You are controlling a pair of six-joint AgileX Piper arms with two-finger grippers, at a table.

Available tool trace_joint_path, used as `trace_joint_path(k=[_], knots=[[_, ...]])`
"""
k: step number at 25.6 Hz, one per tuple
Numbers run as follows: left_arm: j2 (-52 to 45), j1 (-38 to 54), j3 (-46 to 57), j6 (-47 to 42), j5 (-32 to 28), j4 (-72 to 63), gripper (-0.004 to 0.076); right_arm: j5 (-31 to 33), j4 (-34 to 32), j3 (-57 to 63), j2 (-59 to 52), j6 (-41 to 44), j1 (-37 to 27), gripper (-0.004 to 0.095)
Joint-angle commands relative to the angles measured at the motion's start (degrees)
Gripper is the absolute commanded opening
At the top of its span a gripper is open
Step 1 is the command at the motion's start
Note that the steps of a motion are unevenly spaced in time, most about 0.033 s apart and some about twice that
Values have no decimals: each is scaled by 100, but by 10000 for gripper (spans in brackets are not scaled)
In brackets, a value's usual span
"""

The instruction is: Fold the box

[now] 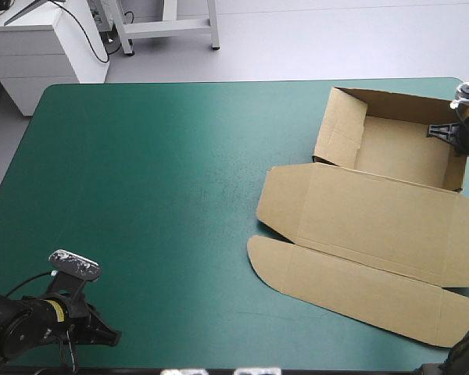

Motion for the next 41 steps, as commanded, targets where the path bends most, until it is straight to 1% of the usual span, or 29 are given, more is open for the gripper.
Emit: trace_joint_path(k=[1, 6, 13, 15, 17, 18, 19, 20, 22, 24, 25, 26, 28, 32, 33, 35, 36, 38, 39, 40, 41], knots=[[40, -1, -141, -39, 152, -56, -8, -218, -4, -178, -42, 10, -346, -20], [40, -1, -141, -26, 152, -45, -8, -281, -37, -188, 211, 79, -672, -20], [40, -1, -141, 18, 152, 0, -8, -304, -48, -188, 235, 121, -1010, -20], [40, -1, -141, 18, 152, 0, -8, -314, -162, -188, 247, 135, -1047, -7], [40, -1, -141, 32, 152, 0, -8, -314, -160, -188, 247, 36, -1064, 106], [40, -1, -141, 150, 152, -31, -8, -314, -196, -188, 247, -4, -1064, 277], [40, -1, -141, 150, 152, 0, -8, -314, -155, -188, 247, -4, -1064, 487], [40, -1, -141, 150, 131, 0, -8, -314, -139, -188, 247, -4, -1064, 615], [40, -1, -141, 150, 53, 0, -8, -328, -139, -188, 247, 45, -1064, 809], [40, -1, -141, 195, 3, 0, -8, -257, -114, -216, 247, 32, -1064, 904], [40, -1, -141, 255, -10, 0, -8, -180, -114, -251, 237, 32, -1064, 908], [40, -1, -141, 270, -35, 0, -8, -117, -114, -309, 237, 32, -1064, 899], [40, -1, -141, 270, -58, 0, -8, 4, -97, -410, 197, 32, -1064, 849], [40, -1, -141, 270, -70, 0, -8, 53, -30, -536, -35, 7, -1064, 655], [40, -1, -141, 270, -70, 0, -8, 40, -30, -536, -117, 7, -1064, 553], [40, -1, -141, 270, -91, 0, -8, 96, 65, -536, -244, 30, -1064, 392], [40, -1, -141, 270, -91, 0, -8, 156, 149, -536, -318, 30, -1064, 269], [40, -1, -141, 270, -91, 0, -8, 271, 418, -536, -391, -28, -1064, 96], [40, -1, -141, 270, -91, 0, -8, 343, 659, -526, -446, -126, -1064, 12], [40, -1, -141, 270, -91, 0, -8, 392, 840, -525, -480, -219, -1064, -14], [40, -1, -141, 270, -91, 0, -8, 454, 1014, -525, -527, -313, -1064, -6]])
